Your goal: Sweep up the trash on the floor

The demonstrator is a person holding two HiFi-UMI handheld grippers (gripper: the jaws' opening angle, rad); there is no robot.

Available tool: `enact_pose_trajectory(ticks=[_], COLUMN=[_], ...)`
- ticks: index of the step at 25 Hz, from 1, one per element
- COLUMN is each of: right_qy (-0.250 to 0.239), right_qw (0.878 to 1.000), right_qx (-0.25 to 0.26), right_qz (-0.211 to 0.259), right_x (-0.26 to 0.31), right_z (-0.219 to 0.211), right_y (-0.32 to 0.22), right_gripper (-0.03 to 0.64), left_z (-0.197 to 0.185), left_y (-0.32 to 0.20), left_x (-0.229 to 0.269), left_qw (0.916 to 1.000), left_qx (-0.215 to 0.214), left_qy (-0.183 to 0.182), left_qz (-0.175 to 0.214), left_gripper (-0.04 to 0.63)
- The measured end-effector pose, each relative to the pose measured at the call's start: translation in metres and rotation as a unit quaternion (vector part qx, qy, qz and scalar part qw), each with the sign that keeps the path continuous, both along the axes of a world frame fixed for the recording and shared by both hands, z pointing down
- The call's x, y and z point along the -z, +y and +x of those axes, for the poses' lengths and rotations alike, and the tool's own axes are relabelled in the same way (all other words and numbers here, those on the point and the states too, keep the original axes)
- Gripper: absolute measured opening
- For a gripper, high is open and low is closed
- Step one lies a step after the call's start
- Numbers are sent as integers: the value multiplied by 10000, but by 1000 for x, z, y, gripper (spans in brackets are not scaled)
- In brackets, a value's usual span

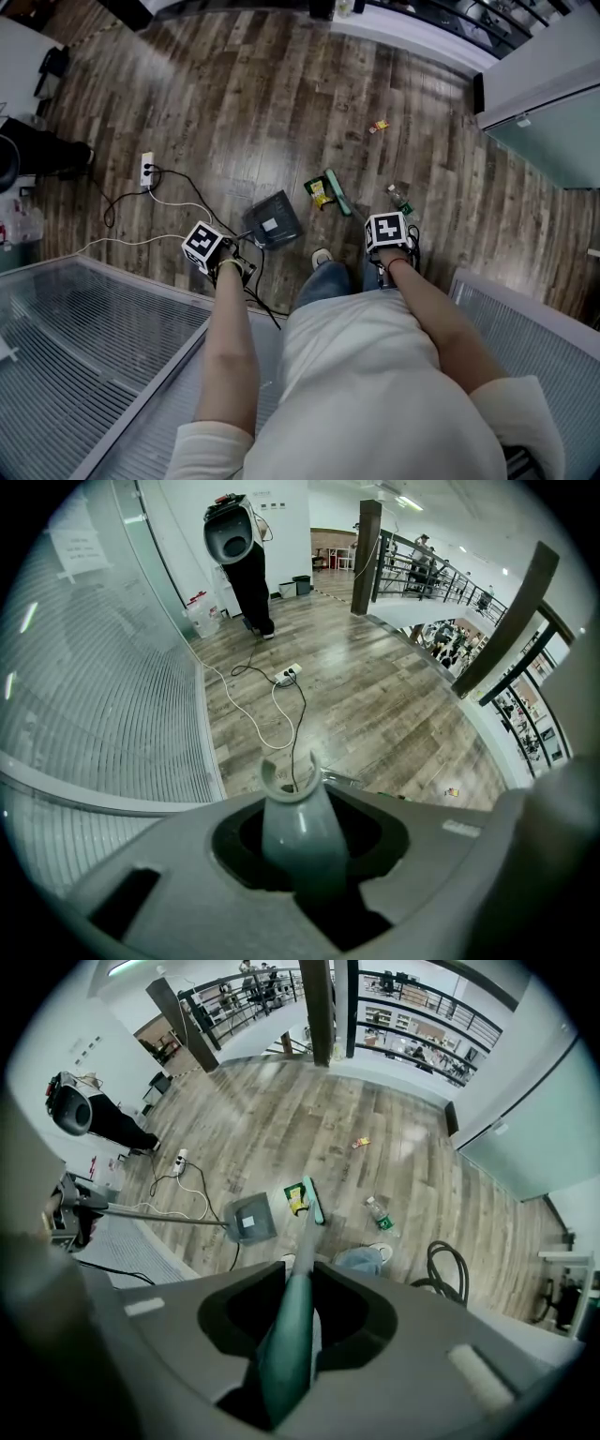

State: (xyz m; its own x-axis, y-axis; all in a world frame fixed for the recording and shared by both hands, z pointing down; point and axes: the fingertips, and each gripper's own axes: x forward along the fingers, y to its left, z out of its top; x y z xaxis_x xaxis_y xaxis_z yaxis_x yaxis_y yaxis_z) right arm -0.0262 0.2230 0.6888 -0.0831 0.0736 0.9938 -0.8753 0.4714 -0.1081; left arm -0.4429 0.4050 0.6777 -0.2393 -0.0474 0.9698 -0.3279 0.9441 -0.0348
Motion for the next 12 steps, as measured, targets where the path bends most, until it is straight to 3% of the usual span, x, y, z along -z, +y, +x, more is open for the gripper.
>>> enact_pose_trajectory(ticks=[12], right_qy=[-146], right_qw=[9993], right_qx=[-262], right_qz=[-216], right_x=[1], right_z=[-20], right_y=[20], right_gripper=[97], left_z=[0], left_y=[0], left_x=[0], left_qw=[10000], left_qx=[-11], left_qy=[41], left_qz=[28], left_gripper=[84])
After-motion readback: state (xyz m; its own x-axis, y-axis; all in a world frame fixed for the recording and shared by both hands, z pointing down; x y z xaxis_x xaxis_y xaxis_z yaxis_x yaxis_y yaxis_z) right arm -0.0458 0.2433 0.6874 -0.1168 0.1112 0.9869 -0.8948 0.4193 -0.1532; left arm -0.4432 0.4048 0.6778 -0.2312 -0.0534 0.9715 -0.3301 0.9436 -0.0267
